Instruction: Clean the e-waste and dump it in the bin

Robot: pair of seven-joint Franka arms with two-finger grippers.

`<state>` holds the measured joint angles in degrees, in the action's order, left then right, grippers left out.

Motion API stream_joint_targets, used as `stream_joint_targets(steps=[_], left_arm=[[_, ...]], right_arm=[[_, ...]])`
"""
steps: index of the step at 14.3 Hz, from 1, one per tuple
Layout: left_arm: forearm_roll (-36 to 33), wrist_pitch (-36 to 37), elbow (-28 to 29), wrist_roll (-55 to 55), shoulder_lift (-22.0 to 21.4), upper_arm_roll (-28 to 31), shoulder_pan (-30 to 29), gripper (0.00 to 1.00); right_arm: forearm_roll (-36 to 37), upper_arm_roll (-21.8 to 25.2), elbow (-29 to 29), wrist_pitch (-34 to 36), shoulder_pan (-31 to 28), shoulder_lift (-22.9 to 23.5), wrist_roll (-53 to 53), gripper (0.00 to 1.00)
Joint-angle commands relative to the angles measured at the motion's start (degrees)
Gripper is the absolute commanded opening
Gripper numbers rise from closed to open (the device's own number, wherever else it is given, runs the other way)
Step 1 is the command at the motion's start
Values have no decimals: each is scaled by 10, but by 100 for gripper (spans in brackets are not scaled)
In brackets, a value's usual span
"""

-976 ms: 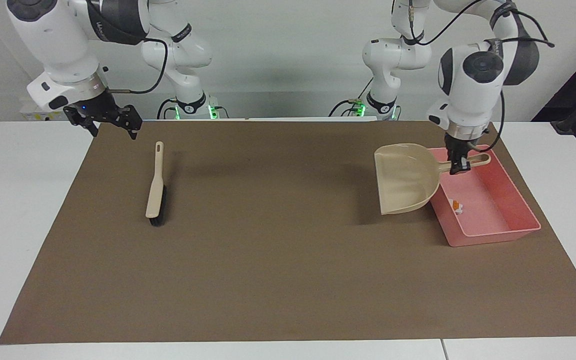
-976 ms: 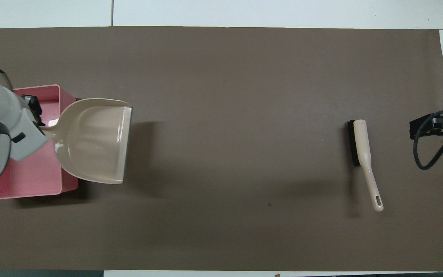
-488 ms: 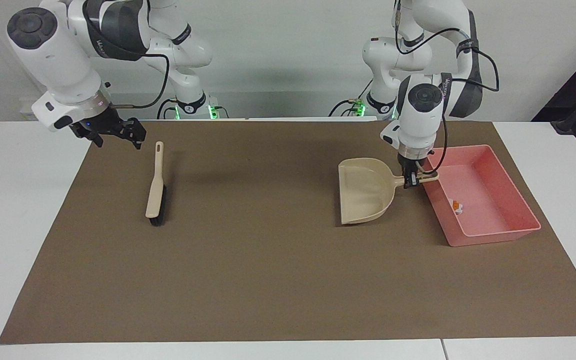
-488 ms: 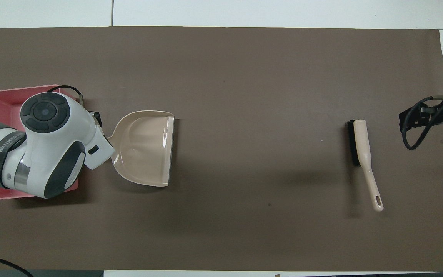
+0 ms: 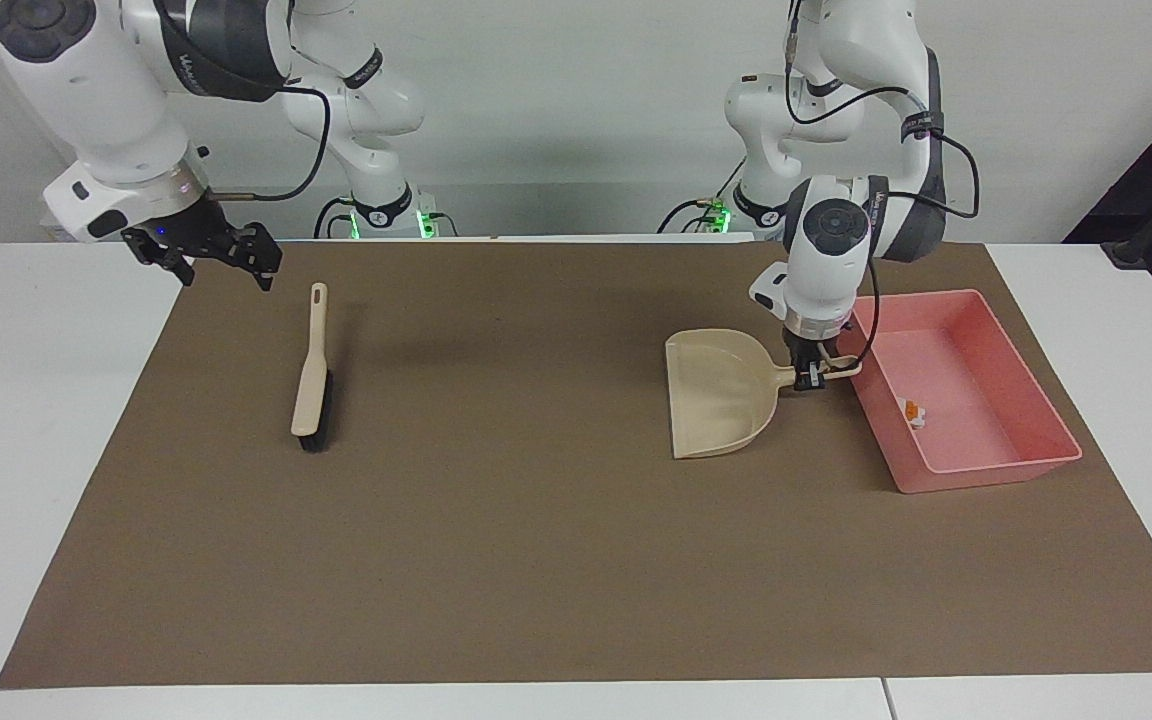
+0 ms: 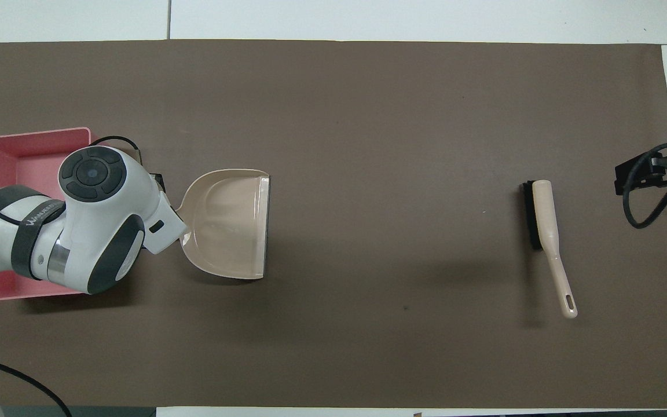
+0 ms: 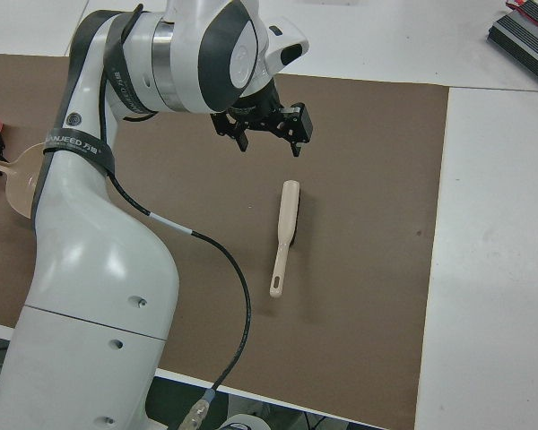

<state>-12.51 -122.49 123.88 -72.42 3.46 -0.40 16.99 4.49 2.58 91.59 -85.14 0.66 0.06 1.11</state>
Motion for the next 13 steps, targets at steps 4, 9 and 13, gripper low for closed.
stream_joint_targets(steps=[4, 9, 13], left_arm=[[9, -17, 14, 6, -14, 9, 35, 64], [9, 33, -5, 14, -58, 11, 31, 98], [9, 110, -3, 148, -111, 13, 2, 98]], right_arm=[[1, 4, -5, -15, 0, -6, 5, 99], [-4, 1, -5, -8, 1, -7, -1, 99], [-7, 3, 1, -9, 0, -10, 2, 99]])
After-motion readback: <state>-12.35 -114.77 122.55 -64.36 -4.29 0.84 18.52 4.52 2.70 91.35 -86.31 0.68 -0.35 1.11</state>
